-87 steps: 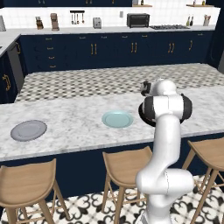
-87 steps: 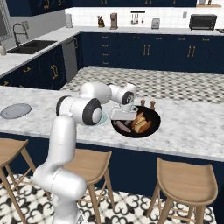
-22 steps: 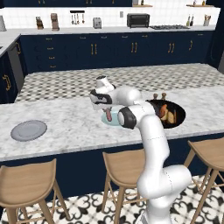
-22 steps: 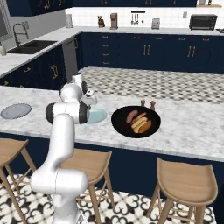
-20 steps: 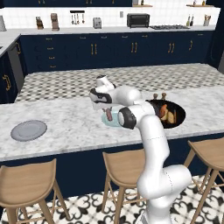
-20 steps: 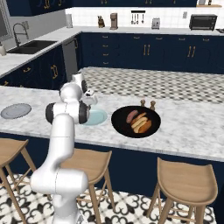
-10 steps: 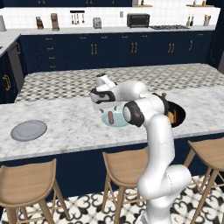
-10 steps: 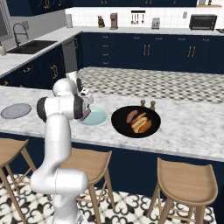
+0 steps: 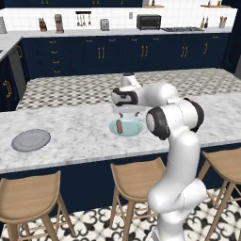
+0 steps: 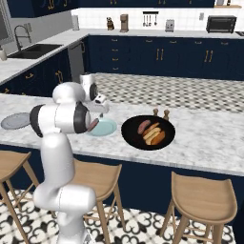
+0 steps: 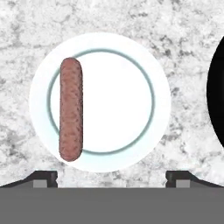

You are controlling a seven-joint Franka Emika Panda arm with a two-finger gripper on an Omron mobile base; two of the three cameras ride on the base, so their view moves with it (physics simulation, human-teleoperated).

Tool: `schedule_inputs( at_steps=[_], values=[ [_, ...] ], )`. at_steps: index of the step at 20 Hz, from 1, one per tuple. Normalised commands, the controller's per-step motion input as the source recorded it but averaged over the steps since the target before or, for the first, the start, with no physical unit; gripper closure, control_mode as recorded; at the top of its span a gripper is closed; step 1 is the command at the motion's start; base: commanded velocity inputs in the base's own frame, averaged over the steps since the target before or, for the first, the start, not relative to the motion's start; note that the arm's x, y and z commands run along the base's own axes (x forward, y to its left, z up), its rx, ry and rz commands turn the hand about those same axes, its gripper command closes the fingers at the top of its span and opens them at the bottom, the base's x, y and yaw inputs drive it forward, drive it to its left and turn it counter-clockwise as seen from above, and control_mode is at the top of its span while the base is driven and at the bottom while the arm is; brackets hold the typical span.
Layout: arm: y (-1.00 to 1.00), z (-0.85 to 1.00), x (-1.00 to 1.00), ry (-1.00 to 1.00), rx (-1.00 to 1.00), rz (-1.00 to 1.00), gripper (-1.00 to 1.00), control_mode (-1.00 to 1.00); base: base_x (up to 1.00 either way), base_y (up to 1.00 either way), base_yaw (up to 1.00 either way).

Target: Place one bun and one sausage from the bowl on each plate.

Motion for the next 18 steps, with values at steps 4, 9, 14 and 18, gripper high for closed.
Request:
schedule_inputs(
  at_steps=[4,9,14,18],
  values=[
    [-1.00,0.37,-0.27,0.00,0.02,0.00,-1.00,-1.00,0.00,0.00,0.00],
    [-1.00,-0.01,-0.37,-0.07,-0.09,0.00,-1.00,-1.00,0.00,0.00,0.00],
    [-1.00,0.12,-0.11,-0.04,0.02,0.00,-1.00,-1.00,0.00,0.00,0.00],
    [-1.00,0.00,0.00,0.00,0.00,0.00,-1.00,-1.00,0.00,0.00,0.00]
  ],
)
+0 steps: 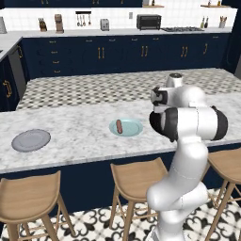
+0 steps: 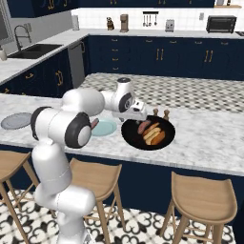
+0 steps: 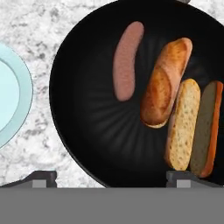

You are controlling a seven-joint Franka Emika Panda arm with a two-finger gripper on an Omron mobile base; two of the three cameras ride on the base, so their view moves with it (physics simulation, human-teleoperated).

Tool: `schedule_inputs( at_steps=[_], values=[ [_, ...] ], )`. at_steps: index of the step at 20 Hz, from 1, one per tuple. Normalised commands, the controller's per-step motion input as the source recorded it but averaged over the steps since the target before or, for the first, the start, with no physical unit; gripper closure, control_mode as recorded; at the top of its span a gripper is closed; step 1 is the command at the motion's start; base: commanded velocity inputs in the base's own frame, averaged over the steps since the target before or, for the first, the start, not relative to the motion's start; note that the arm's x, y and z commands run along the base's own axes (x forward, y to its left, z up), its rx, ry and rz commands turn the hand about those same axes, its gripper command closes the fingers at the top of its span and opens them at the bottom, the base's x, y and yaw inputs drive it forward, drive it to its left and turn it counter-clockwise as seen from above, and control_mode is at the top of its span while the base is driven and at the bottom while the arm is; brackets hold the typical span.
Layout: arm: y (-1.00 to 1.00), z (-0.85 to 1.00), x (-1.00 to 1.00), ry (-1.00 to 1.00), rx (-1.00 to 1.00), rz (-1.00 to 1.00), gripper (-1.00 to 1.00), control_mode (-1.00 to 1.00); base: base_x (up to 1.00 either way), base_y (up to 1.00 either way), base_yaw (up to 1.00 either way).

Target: Place one bun and one sausage from the bowl on each plate.

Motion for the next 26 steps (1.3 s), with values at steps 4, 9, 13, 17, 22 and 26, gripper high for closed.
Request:
schedule_inputs(
  at_steps=[4,9,13,17,22,26],
  values=[
    [-1.00,-0.19,0.00,0.00,0.03,0.00,-1.00,-1.00,0.00,0.00,0.00],
    [-0.65,-0.13,0.32,0.06,0.06,0.00,-1.00,-1.00,0.00,0.00,0.00],
    [-0.02,0.00,0.41,0.00,0.01,0.00,-1.00,-1.00,0.00,0.00,0.00],
    [0.02,-0.13,0.23,0.00,0.00,0.00,-1.00,-1.00,0.00,0.00,0.00],
    [0.01,-0.34,0.27,0.00,0.00,0.00,-1.00,-1.00,0.00,0.00,0.00],
    [0.01,-0.34,0.40,0.00,0.00,0.00,-1.00,-1.00,0.00,0.00,0.00]
  ],
)
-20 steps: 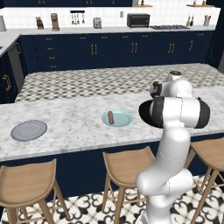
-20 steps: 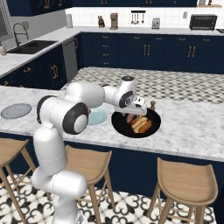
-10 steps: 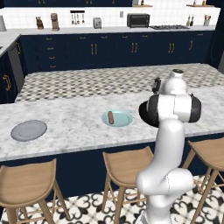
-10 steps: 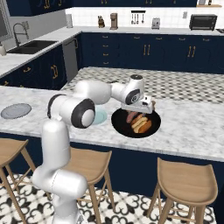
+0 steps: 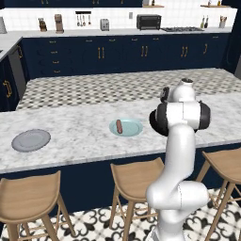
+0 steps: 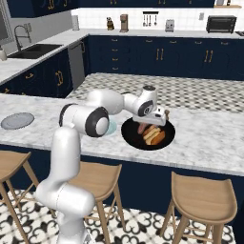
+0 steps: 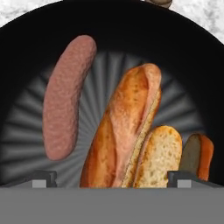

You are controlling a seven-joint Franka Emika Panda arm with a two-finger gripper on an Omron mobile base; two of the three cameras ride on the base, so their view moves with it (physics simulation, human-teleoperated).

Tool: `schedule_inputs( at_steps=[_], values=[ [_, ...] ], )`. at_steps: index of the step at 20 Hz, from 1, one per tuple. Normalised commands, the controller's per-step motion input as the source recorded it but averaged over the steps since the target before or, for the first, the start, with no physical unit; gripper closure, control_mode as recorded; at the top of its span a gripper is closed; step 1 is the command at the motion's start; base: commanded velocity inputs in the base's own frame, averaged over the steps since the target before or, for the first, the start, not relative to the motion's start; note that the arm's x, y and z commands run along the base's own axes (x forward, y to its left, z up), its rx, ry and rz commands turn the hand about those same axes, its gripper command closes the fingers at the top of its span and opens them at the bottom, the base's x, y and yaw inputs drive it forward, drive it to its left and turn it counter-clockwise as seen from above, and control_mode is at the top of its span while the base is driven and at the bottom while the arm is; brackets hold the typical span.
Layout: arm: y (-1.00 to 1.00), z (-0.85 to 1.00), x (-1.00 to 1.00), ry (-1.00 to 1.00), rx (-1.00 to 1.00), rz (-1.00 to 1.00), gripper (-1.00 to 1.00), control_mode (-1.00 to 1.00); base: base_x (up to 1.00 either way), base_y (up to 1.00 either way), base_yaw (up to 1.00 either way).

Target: Place one bun and one sausage from the bowl on each plate.

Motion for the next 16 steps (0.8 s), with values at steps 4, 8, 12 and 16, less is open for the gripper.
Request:
schedule_inputs(
  at_steps=[4,8,12,16],
  values=[
    [0.00,-0.34,0.33,0.00,0.00,0.00,-1.00,-1.00,0.00,0.00,0.00],
    [0.00,-0.22,0.06,0.05,0.00,0.00,-1.00,-1.00,0.00,0.00,0.00],
    [0.00,-0.28,0.00,0.08,-0.03,0.00,-1.00,-1.00,0.00,0.00,0.00],
    [0.00,-0.35,0.00,0.09,-0.06,0.00,1.00,-1.00,0.00,0.00,0.00]
  ],
)
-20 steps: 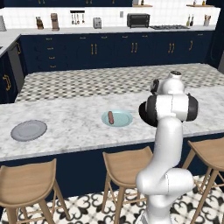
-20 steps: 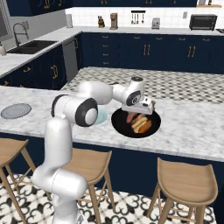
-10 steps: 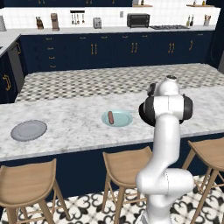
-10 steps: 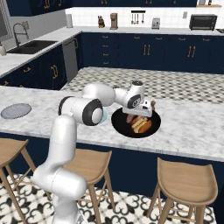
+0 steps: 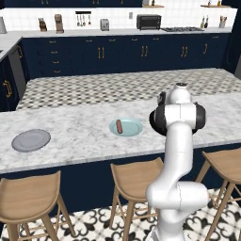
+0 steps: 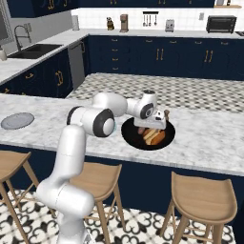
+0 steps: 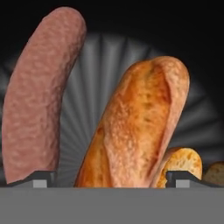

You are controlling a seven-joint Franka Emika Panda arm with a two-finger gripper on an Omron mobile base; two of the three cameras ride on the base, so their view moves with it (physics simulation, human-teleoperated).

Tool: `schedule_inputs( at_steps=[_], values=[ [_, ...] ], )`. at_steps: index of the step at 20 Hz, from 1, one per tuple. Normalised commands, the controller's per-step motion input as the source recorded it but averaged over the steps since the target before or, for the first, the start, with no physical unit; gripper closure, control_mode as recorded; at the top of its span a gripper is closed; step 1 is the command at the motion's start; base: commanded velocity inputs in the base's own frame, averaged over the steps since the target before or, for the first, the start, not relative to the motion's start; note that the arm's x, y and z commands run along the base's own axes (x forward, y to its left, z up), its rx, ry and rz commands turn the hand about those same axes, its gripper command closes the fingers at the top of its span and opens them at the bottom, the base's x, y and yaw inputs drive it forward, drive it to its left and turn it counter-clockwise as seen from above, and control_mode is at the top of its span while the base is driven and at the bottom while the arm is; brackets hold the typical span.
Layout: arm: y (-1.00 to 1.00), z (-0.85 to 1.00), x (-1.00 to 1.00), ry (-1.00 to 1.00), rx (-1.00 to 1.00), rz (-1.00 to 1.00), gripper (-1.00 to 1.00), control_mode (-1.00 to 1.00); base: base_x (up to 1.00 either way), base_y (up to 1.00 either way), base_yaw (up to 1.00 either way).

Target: Place one bun and one sausage from the bowl on each plate.

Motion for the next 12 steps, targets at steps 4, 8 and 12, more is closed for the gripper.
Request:
schedule_inputs(
  at_steps=[4,8,12],
  values=[
    [0.00,-0.11,0.00,0.02,-0.01,0.00,1.00,-1.00,0.00,0.00,0.00],
    [0.00,0.00,-0.03,-0.04,0.00,0.00,1.00,-1.00,0.00,0.00,0.00],
    [0.03,0.23,-0.08,-0.17,0.00,0.00,1.00,-1.00,0.00,0.00,0.00]
  ],
)
